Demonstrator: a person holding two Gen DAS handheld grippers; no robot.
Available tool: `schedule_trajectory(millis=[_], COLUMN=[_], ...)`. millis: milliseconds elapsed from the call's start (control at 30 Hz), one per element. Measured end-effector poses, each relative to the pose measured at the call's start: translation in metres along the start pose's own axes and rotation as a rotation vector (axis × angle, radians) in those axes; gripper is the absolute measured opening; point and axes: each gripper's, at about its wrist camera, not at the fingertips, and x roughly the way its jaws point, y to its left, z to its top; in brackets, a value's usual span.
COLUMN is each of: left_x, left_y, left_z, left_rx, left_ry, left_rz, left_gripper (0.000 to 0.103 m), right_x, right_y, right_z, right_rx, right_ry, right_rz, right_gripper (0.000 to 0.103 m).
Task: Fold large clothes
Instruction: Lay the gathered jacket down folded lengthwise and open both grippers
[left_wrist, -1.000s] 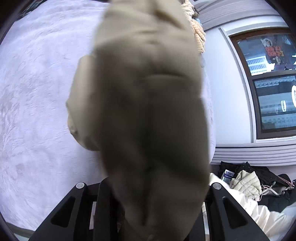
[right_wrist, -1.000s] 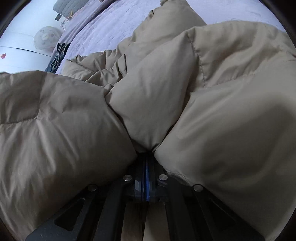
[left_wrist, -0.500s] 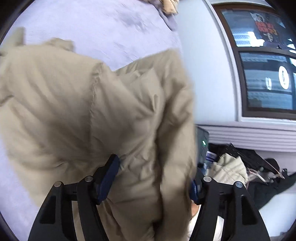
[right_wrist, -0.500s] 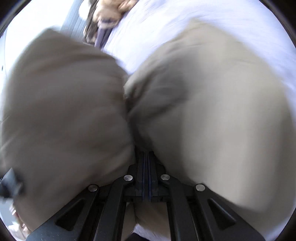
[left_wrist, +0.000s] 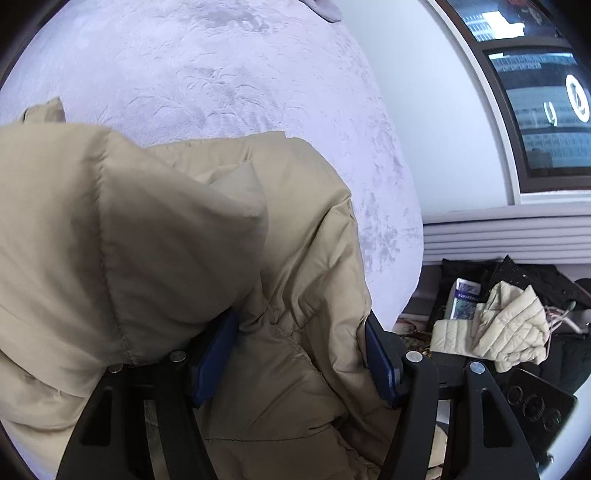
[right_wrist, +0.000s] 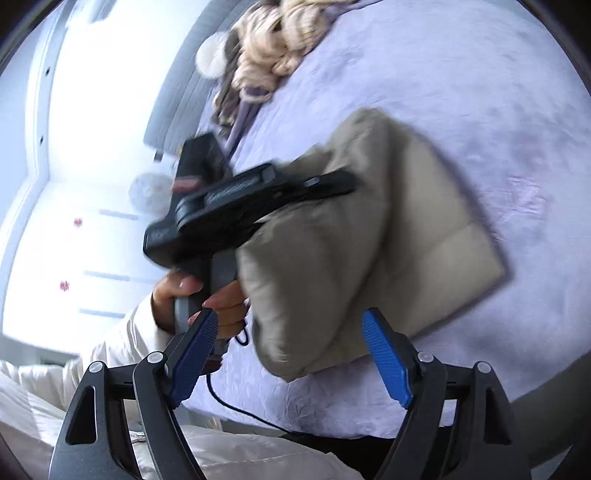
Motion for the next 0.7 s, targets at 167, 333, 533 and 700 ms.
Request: schedule_trajectory(millis=[167,333,533,700], left_x=[-0.056,-0.122,-0.102,-0.043], left_y=[-0.02,0.013,0.088,0.037], left_z=[-0.005,-0.018,-0.005,0.018], left_rx=[0.13,0.118,0.001,0.117], left_ry=[-0.159,-0.407,-0.409,-0.401], left_rz=[0.058,0.322,0.414,0.441], left_gripper=[0.067,0.067,0.067,0.067], right_x=[0.038,0.034,0.017,0.008], right_y=[0.019,0.011,-0.023,-0.056], right_z=[0.018,0.024,0.021,0.019], right_rx=[-0.061,-0.162,-0.121,-0.07], right_ry=[-0.006,-0.04,-0.061,-0.073], right_rz=[-0.214,-0.392,-0.489,-0.534], right_gripper=[0.064,0.014,0.013,0.013])
